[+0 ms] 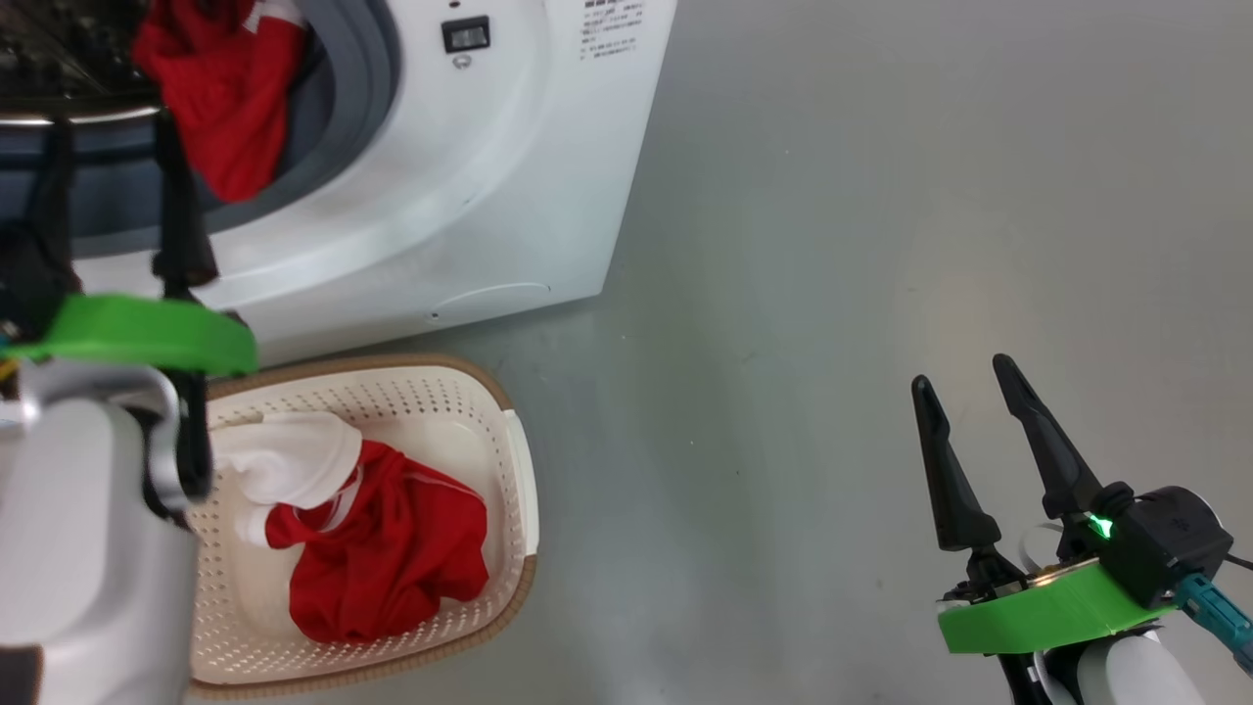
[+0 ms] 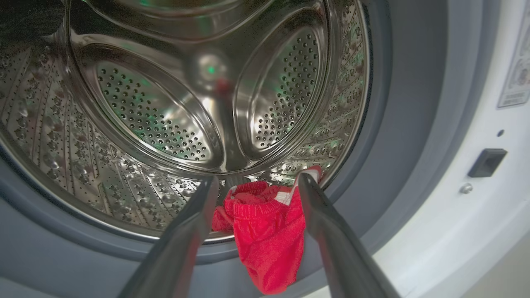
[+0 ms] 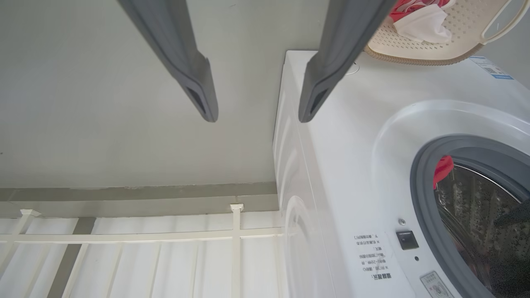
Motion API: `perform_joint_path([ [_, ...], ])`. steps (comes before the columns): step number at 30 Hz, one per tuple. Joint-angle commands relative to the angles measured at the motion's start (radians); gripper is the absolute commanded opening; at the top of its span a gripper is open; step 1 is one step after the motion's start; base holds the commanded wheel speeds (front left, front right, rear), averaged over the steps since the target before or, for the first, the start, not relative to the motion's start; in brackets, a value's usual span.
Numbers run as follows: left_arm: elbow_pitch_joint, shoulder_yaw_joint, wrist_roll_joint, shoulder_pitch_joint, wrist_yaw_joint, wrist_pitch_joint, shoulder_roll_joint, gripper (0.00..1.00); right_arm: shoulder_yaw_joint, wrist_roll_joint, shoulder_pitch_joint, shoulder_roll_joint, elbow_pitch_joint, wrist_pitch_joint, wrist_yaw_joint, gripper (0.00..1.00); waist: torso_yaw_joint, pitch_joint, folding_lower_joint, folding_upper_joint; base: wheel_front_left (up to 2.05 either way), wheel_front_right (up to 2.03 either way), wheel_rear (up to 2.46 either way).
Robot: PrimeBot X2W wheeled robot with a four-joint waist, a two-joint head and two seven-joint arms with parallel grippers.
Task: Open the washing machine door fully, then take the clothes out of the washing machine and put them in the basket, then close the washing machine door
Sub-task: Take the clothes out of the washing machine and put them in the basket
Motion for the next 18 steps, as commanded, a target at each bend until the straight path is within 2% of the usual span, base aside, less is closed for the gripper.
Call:
perform_joint_path([
  [1, -0.001, 0.034, 0.010, -0.035, 0.003, -0.009, 0.045, 1.00, 0.024, 0.002, -0.015, -0.013, -0.019, -0.006, 0.006, 1.00, -0.009, 0.019, 0.0000, 0.0000, 0.00, 0.00, 0.00],
  [11, 0.185, 0.036, 0.024, -0.209, -0.020, -0.009, 0.099, 1.00, 0.052, 0.015, -0.038, -0.013, -0.002, -0.006, 0.006, 1.00, -0.039, 0.070, 0.0000, 0.0000, 0.00, 0.00, 0.00],
  [18, 0.313, 0.060, -0.039, -0.323, -0.065, 0.033, 0.106, 1.00, 0.065, 0.020, -0.049, -0.013, 0.008, -0.006, 0.006, 1.00, -0.049, 0.093, 0.0000, 0.0000, 0.00, 0.00, 0.00],
])
